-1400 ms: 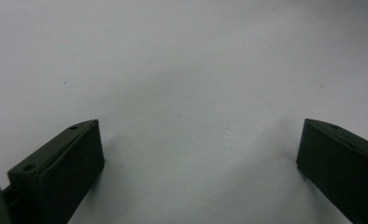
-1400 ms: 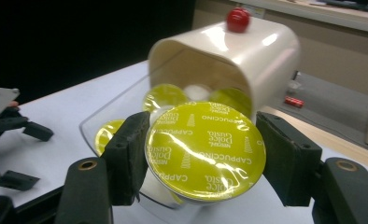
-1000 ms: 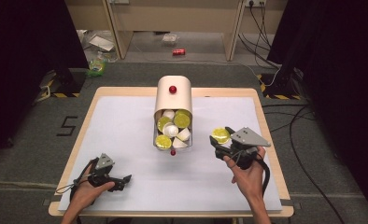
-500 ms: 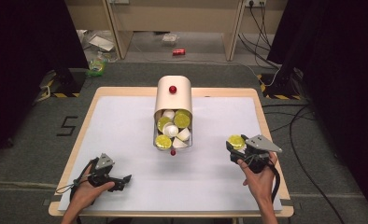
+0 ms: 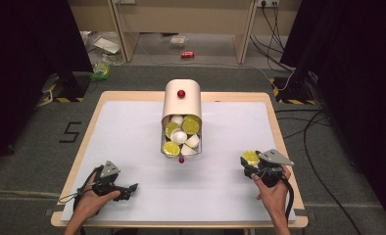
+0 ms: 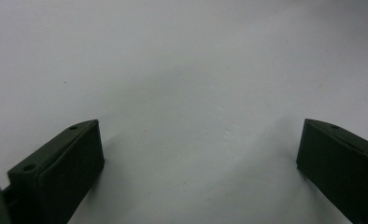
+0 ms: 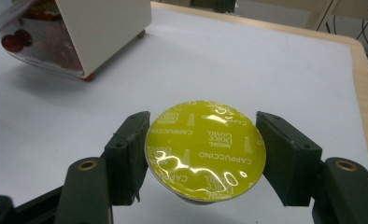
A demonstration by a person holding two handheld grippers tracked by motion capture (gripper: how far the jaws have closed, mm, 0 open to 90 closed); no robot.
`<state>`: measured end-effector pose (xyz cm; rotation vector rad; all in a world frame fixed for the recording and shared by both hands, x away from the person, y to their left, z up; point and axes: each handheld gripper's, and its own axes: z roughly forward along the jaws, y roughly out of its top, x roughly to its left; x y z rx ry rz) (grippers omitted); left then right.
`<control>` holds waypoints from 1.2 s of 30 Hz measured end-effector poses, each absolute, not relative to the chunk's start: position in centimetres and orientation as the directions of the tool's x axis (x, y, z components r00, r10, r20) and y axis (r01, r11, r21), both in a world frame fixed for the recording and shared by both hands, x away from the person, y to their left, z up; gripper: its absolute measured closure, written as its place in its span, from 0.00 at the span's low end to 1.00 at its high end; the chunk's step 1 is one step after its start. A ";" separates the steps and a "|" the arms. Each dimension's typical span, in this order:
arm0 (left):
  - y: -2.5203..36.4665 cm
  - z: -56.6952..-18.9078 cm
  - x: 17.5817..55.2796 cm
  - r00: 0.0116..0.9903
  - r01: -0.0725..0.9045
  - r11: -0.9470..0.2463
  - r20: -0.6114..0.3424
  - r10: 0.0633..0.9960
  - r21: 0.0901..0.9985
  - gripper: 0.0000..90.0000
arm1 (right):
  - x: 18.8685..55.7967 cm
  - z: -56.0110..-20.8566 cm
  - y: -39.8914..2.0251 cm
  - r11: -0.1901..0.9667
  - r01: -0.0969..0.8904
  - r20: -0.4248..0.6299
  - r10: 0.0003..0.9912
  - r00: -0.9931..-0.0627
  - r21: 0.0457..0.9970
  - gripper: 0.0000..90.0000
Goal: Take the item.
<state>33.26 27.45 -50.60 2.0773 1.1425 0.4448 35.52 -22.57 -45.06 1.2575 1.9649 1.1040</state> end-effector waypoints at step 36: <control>27.4 -50.6 33.3 0.549 0.589 -0.354 -0.038 0.835 0.726 0.00 | 35.6 -47.4 -24.6 0.221 0.530 -0.012 0.929 -0.369 0.819 0.42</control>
